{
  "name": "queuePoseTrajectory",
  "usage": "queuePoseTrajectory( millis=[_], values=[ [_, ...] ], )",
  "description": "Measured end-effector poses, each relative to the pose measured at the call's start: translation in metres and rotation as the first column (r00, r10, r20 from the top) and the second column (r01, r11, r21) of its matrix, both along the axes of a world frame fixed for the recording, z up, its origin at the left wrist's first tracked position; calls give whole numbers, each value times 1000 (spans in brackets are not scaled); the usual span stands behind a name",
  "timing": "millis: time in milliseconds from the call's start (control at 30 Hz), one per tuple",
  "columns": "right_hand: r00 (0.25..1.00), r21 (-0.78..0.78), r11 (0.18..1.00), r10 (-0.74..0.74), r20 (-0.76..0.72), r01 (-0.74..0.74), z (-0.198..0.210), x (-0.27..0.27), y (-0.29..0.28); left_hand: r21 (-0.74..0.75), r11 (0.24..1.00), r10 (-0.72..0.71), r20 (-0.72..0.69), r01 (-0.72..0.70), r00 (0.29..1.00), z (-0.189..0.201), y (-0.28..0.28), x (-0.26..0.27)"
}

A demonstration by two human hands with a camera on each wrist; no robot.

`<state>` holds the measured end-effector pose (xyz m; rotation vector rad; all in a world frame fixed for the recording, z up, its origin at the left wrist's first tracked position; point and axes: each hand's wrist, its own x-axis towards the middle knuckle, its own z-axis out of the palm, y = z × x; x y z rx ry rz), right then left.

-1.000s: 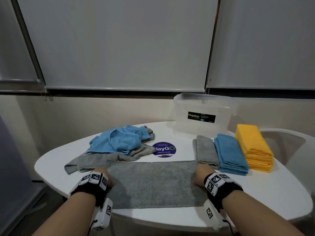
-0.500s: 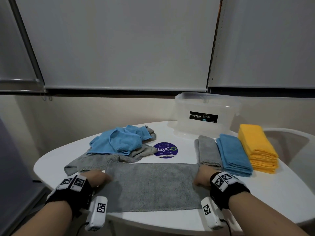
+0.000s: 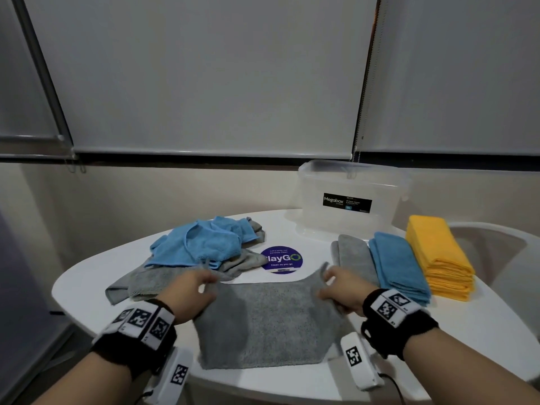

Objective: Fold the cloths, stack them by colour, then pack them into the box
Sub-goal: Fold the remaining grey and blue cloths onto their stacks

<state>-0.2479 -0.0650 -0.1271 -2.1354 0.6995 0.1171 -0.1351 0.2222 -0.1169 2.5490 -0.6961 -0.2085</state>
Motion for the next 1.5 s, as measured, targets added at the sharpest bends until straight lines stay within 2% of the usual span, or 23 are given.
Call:
queuePoseTrajectory(
  millis=[100,200,267,400,767,900,1000,1100,1200,1267,1333,1400,1500],
  values=[
    [994,-84,992,104,46,-100,2,15,30,44,999,-2,-21,3,1000,-3,-36,-8],
    [995,-30,994,100,-30,-101,-10,27,57,175,983,-43,-41,50,998,-15,-67,-16],
    [991,8,995,104,-84,-104,-18,32,72,197,978,-57,-40,63,998,-26,-81,-20],
    [979,-65,984,155,-135,-165,-27,39,85,254,964,-73,-44,81,996,-46,-91,-23],
    [935,-265,899,311,-171,-348,-20,40,96,186,976,-104,-50,111,993,-57,-90,-25],
    [893,-330,832,393,-219,-446,-12,38,96,131,991,-7,-79,18,997,-56,-92,-26],
    [885,-393,793,410,-219,-465,-12,37,92,209,978,20,-44,-10,999,-57,-96,-28],
    [866,-453,739,430,-255,-499,-16,40,86,266,963,-32,-41,42,999,-60,-100,-36],
    [887,-553,693,365,-283,-462,-18,42,74,322,945,-63,-3,61,998,-63,-102,-43],
    [896,-641,628,338,-287,-442,-16,39,60,383,916,-141,27,120,990,-64,-101,-46],
    [892,-675,584,321,-318,-451,-15,31,44,382,895,-256,17,231,967,-62,-99,-46],
    [892,-668,591,300,-337,-451,-16,25,26,346,868,-377,-5,355,926,-59,-94,-43],
    [896,-568,696,295,-332,-440,-12,13,9,321,824,-497,15,467,868,-56,-91,-35]
  ],
)
